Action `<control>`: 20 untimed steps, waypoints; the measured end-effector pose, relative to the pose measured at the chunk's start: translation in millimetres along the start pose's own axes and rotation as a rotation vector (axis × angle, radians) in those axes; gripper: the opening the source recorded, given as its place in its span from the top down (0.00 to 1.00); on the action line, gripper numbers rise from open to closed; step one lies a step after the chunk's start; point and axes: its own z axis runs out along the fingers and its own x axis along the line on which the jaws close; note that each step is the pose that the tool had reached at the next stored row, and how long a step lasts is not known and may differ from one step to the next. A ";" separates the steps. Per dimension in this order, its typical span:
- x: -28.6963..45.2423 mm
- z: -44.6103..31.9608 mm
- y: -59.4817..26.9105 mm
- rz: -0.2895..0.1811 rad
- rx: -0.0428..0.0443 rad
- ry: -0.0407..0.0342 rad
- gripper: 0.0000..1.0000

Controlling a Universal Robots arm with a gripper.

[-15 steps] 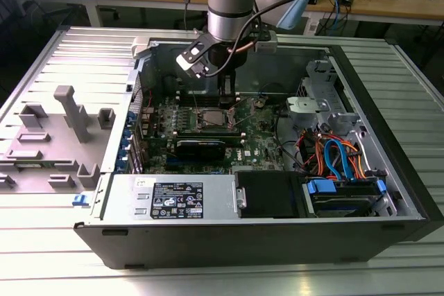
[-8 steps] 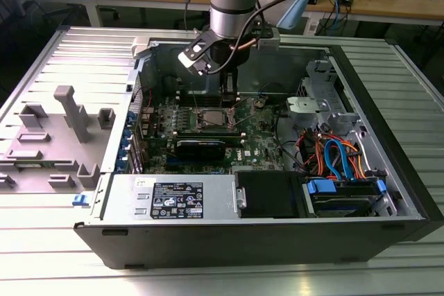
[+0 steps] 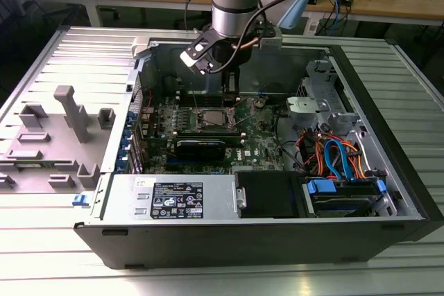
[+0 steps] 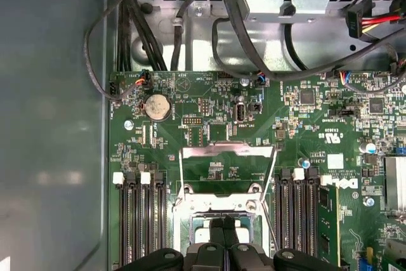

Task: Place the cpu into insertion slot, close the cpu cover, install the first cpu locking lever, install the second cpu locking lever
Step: 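Close the cpu cover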

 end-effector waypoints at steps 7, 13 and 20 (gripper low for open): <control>-0.1 -4.1 0.4 0.000 -0.0001 0.0002 0.89; -0.2 -6.3 3.7 0.000 0.0000 -0.0001 0.89; -0.5 -13.1 10.0 0.000 0.0000 -0.0001 0.89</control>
